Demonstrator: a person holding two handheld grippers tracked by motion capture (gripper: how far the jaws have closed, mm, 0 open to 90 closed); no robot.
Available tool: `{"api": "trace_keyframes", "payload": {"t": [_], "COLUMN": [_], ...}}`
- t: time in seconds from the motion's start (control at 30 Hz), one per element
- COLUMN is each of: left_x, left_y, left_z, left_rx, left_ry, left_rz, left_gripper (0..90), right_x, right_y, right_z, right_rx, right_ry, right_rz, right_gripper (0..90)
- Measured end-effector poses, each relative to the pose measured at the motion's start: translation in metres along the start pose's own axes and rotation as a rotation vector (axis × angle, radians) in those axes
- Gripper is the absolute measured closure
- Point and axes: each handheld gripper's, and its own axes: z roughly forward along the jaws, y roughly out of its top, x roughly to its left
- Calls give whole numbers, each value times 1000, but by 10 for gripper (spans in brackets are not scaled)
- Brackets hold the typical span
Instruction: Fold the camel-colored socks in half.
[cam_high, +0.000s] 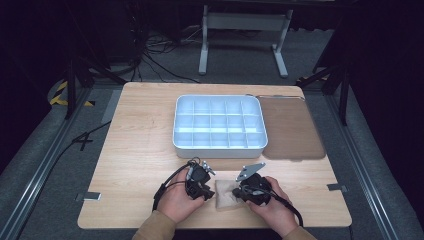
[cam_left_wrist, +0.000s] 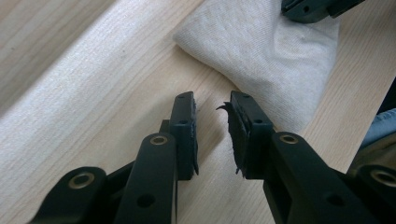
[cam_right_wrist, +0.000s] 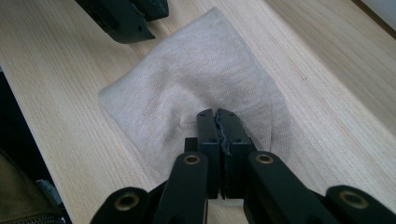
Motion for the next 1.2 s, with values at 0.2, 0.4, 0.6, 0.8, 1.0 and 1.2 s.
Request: {"api": "trace_keyframes", "payload": {"t": [0.2, 0.4, 0.6, 0.8, 1.0, 1.2], "left_x": [0, -4, -9, -12, -22, -35], "left_y": [0, 1, 5, 8, 13, 20], "left_z": [3, 5, 7, 5, -1, 3], "left_rx": [-5, -17, -51, -83, -164, -169], "left_ry": [-9, -19, 0, -13, -33, -49], "left_rz": [2, 8, 51, 63, 114, 170], "left_gripper": [725, 746, 773, 785, 799, 796], "right_x": [0, 0, 0, -2, -1, 7], "right_y": [-1, -1, -2, -5, -5, -6], "right_z": [0, 0, 0, 0, 0, 0], "right_rx": [-4, -7, -16, -29, -33, -41], "right_ry": [-3, -1, 3, 12, 5, -28], "right_rz": [1, 2, 11, 23, 19, -18], "right_gripper": [890, 889, 890, 889, 889, 887]}}
